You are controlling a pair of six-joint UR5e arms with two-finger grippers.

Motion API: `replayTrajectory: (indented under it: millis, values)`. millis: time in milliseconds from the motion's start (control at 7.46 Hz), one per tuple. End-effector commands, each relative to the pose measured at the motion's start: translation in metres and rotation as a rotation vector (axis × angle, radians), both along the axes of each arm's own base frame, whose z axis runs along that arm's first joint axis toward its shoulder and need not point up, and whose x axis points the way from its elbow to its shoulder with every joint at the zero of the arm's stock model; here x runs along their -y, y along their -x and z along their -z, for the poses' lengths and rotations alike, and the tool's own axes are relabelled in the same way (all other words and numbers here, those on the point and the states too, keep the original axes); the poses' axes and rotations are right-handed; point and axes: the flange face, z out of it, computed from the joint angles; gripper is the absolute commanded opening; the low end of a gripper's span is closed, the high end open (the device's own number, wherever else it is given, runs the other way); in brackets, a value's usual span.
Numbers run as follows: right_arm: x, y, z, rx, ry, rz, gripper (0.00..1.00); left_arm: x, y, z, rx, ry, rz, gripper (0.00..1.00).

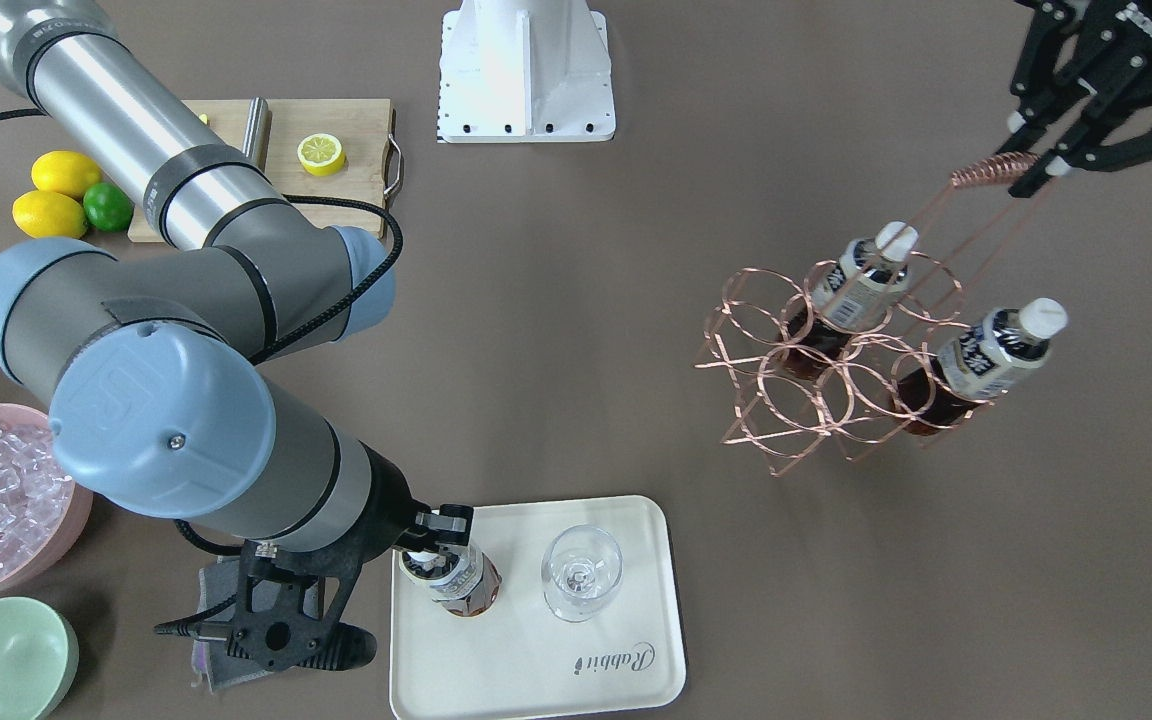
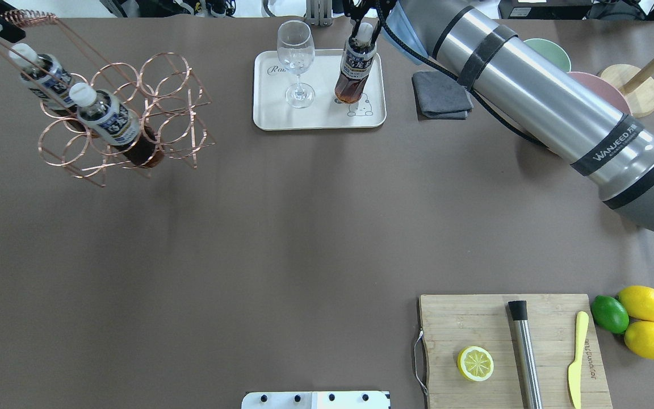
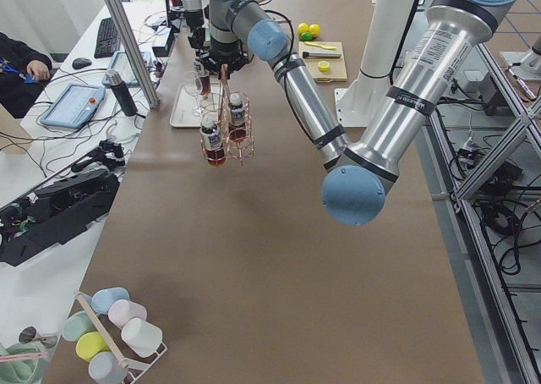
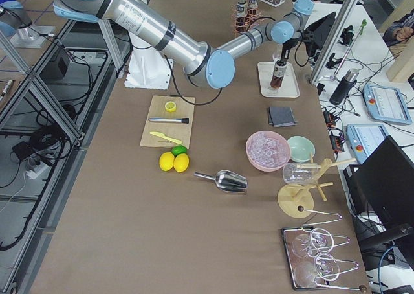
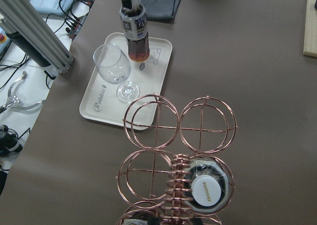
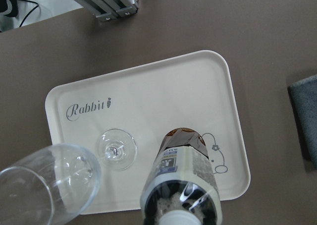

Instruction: Take tea from basket to plate

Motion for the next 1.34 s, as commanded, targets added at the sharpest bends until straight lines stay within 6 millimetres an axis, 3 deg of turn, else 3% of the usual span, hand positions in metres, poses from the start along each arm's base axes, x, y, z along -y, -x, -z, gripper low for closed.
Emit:
replayTrajectory:
  millis: [0,134,268,536,804,938,1072,1206]
  values:
    - [-0.007,0.013,-0.005,-0.012,-0.003,0.007,0.43,0.043,0.027,-0.065,0.074,-0.026,-0.04,0.0]
    - [-0.009,0.011,0.002,-0.007,-0.016,0.008,0.99,0.053,0.035,-0.081,0.093,-0.025,-0.044,0.0]
    - [-0.006,-0.008,0.011,0.008,-0.018,-0.005,1.0,0.074,0.054,-0.106,0.117,-0.03,-0.051,0.0]
    - [-0.029,-0.061,0.019,-0.043,-0.025,0.038,1.0,0.098,0.067,-0.134,0.143,-0.005,-0.055,0.0]
    - [-0.059,-0.137,0.006,-0.108,0.019,0.029,1.0,0.134,0.07,-0.168,0.159,0.049,-0.073,0.0]
    - [-0.084,-0.167,-0.029,-0.145,0.06,0.032,1.0,0.146,0.07,-0.185,0.164,0.077,-0.079,0.0]
    - [-0.12,-0.211,-0.092,-0.159,-0.061,0.11,1.0,0.161,0.072,-0.191,0.205,0.065,-0.079,0.0]
    - [-0.148,-0.271,-0.156,-0.178,-0.12,0.137,1.0,0.178,0.072,-0.188,0.217,0.074,-0.076,0.0]
